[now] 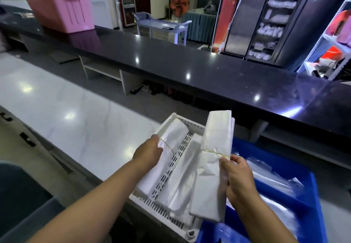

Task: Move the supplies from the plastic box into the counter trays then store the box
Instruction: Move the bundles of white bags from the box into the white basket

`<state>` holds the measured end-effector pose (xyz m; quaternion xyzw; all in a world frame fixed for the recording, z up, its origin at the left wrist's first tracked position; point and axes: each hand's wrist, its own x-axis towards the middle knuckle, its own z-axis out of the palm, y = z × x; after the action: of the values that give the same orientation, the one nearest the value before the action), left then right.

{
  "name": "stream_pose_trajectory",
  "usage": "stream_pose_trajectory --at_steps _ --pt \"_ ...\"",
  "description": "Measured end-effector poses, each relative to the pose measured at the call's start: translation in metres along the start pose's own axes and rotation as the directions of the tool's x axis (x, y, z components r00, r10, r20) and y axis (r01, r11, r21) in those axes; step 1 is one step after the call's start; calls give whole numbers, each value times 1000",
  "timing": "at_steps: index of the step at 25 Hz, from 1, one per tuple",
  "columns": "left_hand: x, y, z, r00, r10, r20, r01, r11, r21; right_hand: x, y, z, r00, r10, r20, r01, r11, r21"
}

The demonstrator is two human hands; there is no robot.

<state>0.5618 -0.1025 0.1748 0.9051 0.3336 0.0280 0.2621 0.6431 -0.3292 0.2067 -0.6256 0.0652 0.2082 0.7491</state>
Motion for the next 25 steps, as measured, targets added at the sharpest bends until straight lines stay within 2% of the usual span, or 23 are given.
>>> stream_pose_trajectory --at_steps 2,4,8,10,13,14,18,20,22,25 --pt "-3 -7 17 983 174 -61 -153 955 252 8 0 -2 1000 12 -12 -12 1000 -5" --pt "-6 -12 32 943 332 -7 -305 874 377 14 1 -2 999 22 -33 -23 1000 -10" --pt "-5 -22 45 944 255 211 -315 888 335 19 1 -4 996 18 -83 -17 1000 4" --pt "-6 -22 45 941 256 223 -320 887 333 19 0 -6 991 7 -133 -6 1000 4" --pt "-14 -4 49 948 313 63 -319 928 195 17 -4 -8 980 -12 -198 11 1000 -5" --pt "-18 5 51 950 307 64 -313 940 136 16 -6 -9 976 -18 -216 18 1000 -6" --pt "-25 29 60 979 98 178 -86 994 -72 10 -9 -11 958 -60 -280 57 998 -20" --pt "-22 36 61 966 10 257 37 984 -175 6 -9 -13 951 -70 -303 63 998 -30" --pt "-21 42 65 952 5 306 65 974 -219 3 -8 -15 943 -74 -324 69 997 -28" --pt "-25 48 75 952 57 299 46 944 -327 2 -8 -16 935 -82 -344 76 997 -31"
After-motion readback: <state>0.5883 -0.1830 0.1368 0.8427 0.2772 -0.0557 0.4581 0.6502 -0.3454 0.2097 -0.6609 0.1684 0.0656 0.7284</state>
